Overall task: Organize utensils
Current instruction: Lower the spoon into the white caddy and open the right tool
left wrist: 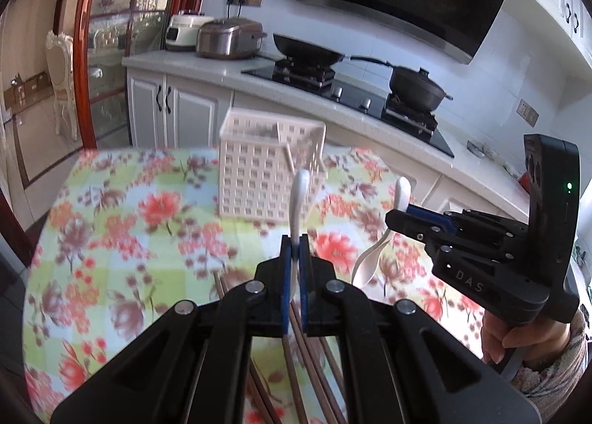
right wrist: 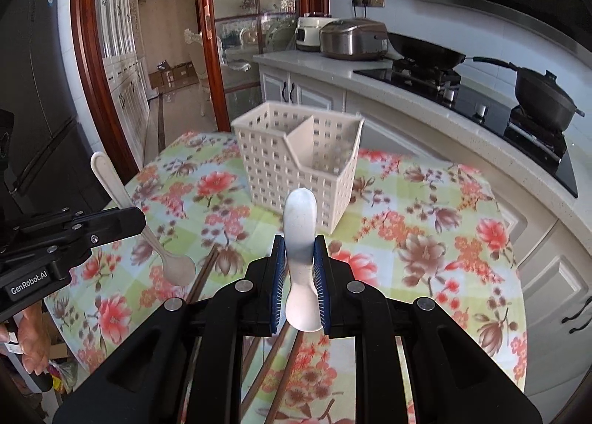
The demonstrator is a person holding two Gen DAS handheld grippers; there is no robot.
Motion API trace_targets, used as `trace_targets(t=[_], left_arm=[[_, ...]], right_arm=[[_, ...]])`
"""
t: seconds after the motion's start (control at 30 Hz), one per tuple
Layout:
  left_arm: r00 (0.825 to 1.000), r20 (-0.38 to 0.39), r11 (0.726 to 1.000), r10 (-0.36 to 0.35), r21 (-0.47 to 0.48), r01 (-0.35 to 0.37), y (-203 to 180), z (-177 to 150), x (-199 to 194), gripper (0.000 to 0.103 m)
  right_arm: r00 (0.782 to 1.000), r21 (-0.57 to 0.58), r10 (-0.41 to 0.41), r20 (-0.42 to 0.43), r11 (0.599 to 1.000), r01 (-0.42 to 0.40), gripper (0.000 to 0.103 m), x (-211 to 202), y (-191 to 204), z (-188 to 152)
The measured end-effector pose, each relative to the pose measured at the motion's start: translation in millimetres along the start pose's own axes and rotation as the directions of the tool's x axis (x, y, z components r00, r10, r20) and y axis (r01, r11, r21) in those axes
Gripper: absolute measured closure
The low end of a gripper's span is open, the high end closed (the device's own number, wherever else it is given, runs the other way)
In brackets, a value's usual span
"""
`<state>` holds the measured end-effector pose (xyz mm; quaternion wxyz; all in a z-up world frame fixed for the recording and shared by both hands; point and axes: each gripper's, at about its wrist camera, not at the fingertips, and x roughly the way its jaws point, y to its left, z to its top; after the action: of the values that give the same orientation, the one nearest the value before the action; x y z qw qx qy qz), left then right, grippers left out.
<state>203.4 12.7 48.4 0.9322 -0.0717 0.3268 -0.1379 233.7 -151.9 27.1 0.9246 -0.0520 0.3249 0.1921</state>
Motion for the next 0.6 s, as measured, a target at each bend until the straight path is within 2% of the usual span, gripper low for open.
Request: trace_targets(t=[0.33,0.6], left_arm=[[0.995,0.098,1.000,0.027,-0.001,-0.027,6,89,10,0.099],[0.977,0.205,0.998,0.051,0.016,-0.055,5,153,30,0.099]], right_arm=[[0.993,0.041,0.014,0.120,0.999,-0.019,0.086,6,-21,74],[0.980,0.051,0.019,0.196,0.998,-0.029,0.086,30,-31,114]])
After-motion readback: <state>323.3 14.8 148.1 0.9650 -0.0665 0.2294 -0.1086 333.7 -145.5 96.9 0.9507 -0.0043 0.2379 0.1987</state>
